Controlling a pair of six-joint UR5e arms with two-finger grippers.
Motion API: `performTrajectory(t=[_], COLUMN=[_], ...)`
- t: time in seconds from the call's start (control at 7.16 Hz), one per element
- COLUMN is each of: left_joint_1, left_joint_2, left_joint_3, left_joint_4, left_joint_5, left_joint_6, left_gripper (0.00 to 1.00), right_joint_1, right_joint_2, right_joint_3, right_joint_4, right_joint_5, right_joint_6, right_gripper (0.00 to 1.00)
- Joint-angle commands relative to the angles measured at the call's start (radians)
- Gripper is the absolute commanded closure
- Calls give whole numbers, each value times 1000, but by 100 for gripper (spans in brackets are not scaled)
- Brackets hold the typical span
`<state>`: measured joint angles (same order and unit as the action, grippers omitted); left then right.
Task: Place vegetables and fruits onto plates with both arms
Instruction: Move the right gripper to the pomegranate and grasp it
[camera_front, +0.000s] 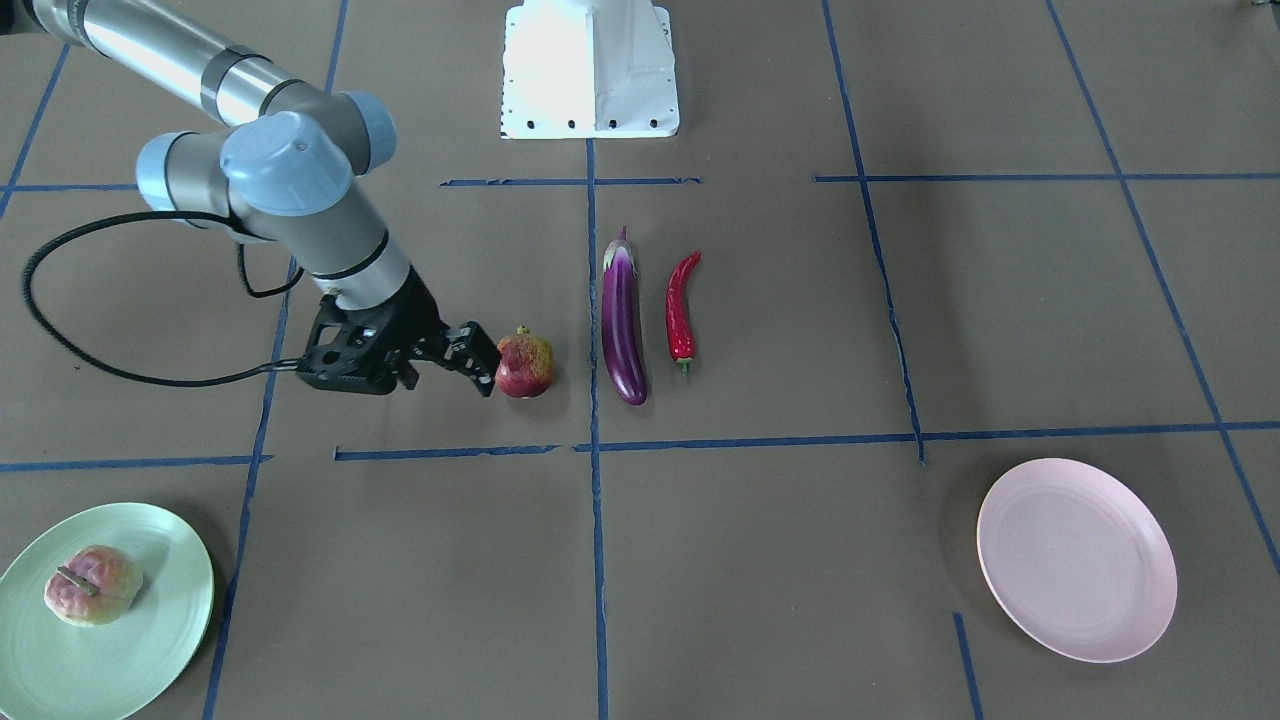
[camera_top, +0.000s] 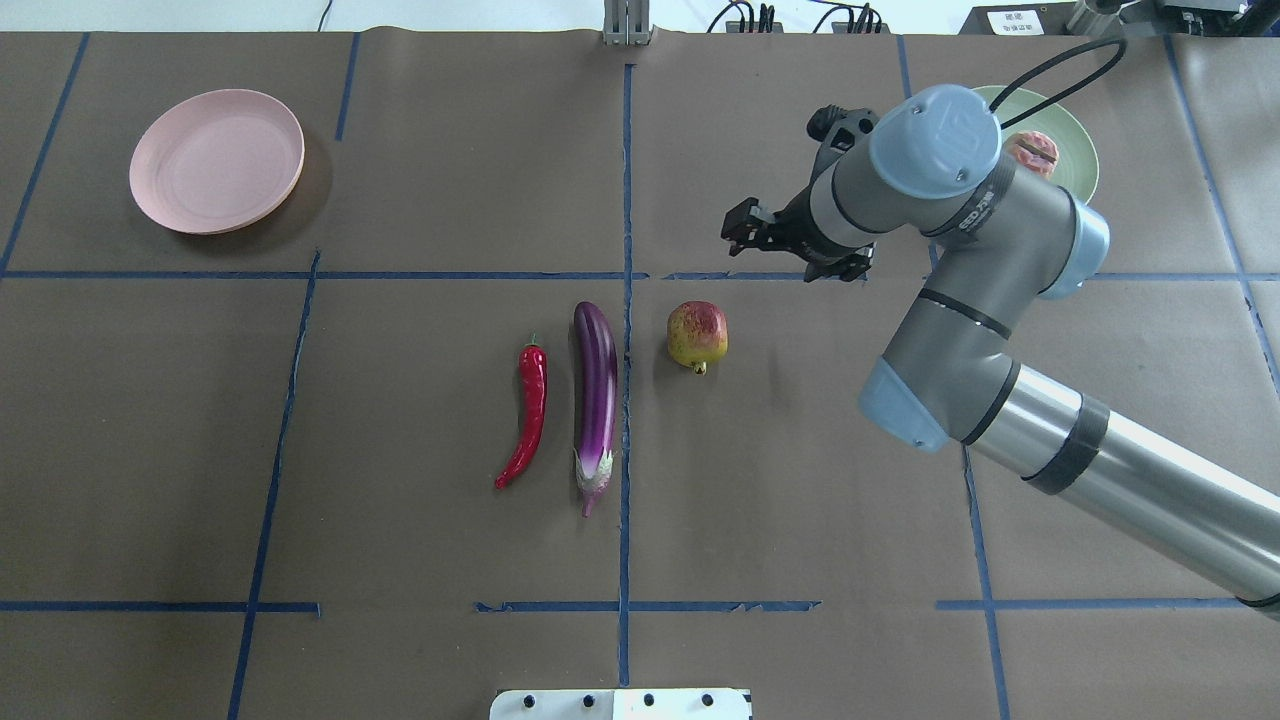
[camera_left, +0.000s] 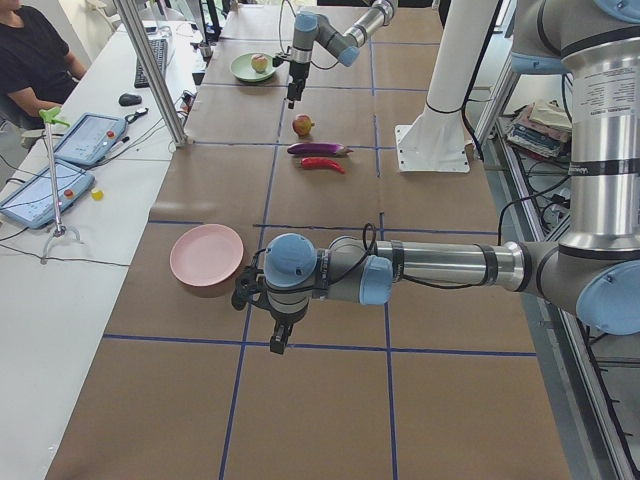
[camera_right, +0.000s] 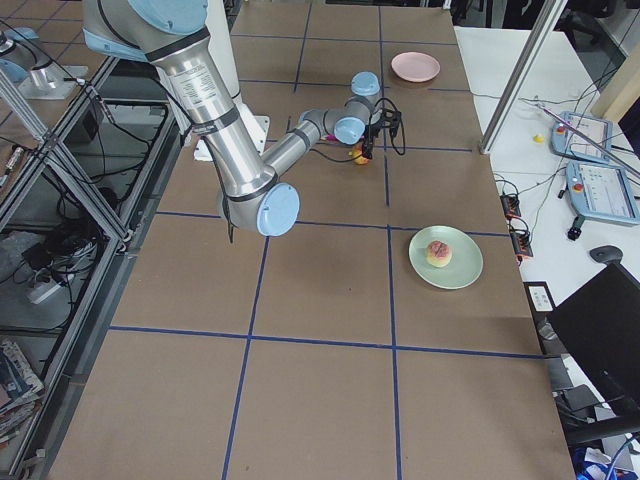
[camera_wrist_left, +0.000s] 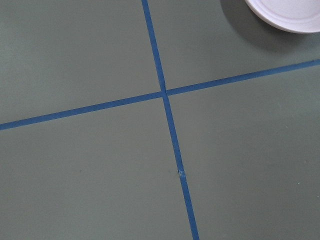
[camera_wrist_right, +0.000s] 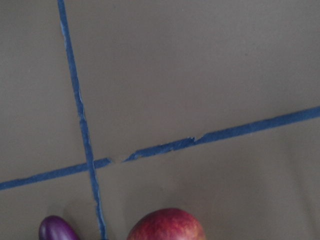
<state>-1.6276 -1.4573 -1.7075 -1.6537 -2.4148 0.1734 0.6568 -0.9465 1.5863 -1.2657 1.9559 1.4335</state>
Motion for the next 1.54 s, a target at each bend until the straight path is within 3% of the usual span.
performTrajectory(t=[0.0, 0.14, 0.56, 0.84, 1.26, 1.4], left_joint_1=[0, 0, 0, 0, -2, -2], left_joint_2=[0, 2, 14, 20, 34, 37], left_joint_3=[-6, -4, -11, -15, -41, -49], left_joint_4=[0, 0, -1, -1, 0, 0], left_joint_5=[-1, -1, -1, -1, -1, -1], left_joint_6=[0, 0, 0, 0, 0, 0], left_gripper=[0, 0, 0, 0, 0, 0], right_joint_1=[-48, -55, -120, -120, -120, -120], right_joint_2=[102, 115, 115, 152, 164, 163], right_joint_3=[6, 1, -37, -127, -184, -210], right_joint_4=[-262, -315, -316, -305, -247, -198], right_joint_5=[-2, -9, -153, -183, -210, -212], right_joint_6=[-164, -245, -298, -337, -335, -332], right_gripper=[0, 0, 0, 0, 2, 12])
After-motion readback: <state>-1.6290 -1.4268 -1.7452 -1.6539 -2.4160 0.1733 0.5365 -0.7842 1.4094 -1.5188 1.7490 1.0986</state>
